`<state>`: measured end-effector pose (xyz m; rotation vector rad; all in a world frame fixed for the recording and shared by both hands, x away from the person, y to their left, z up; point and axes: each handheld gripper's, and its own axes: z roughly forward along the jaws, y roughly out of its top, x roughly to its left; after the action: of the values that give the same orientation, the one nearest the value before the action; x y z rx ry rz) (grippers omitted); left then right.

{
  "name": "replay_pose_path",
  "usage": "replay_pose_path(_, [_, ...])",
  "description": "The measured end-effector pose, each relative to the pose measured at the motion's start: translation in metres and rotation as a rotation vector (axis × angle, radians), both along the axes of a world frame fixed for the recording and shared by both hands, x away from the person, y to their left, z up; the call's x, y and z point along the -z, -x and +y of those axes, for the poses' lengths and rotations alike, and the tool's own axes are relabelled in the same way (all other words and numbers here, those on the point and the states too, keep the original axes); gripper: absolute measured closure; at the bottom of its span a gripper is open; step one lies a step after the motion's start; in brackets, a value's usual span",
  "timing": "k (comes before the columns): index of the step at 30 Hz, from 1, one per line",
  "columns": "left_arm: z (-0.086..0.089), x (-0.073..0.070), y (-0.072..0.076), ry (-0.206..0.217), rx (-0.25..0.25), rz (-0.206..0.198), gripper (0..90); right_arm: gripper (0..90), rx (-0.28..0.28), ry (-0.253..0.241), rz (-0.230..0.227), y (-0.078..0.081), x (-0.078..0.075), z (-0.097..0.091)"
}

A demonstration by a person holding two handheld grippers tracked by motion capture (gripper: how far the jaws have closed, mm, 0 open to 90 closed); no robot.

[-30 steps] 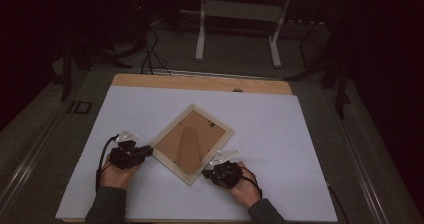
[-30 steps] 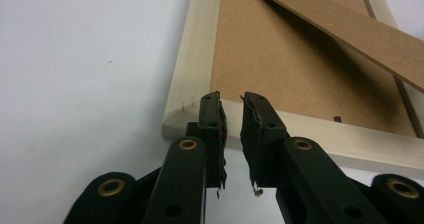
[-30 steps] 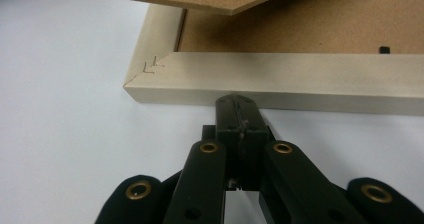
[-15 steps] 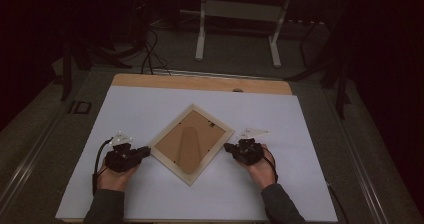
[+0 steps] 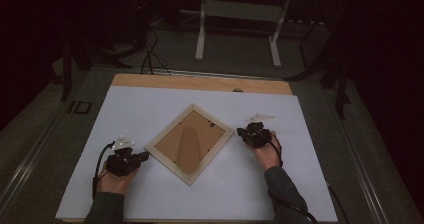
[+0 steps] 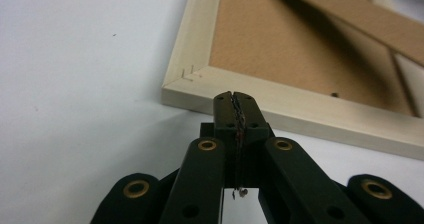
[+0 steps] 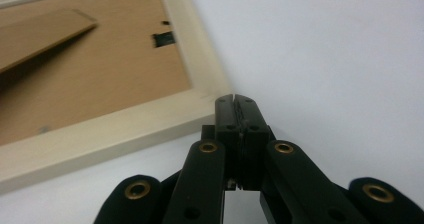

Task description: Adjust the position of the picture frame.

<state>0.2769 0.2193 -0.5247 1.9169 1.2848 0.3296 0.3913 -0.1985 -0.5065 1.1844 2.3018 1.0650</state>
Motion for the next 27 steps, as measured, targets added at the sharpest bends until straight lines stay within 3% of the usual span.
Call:
replay_pose_path(12, [-0.007,0.006,-0.001,-0.089,-0.02,0.019,90.0,89.7,0.095,-0.073,0.077,-0.032,0.01,0.005])
replay_pose_path(20, [-0.011,0.009,-0.003,-0.121,-0.017,0.025,90.0,89.8,0.089,-0.063,0.093,-0.041,0.016,0.015])
replay_pose_path(27, [-0.013,0.01,-0.005,-0.115,-0.019,0.026,90.0,89.8,0.09,-0.046,0.111,-0.043,0.02,0.018])
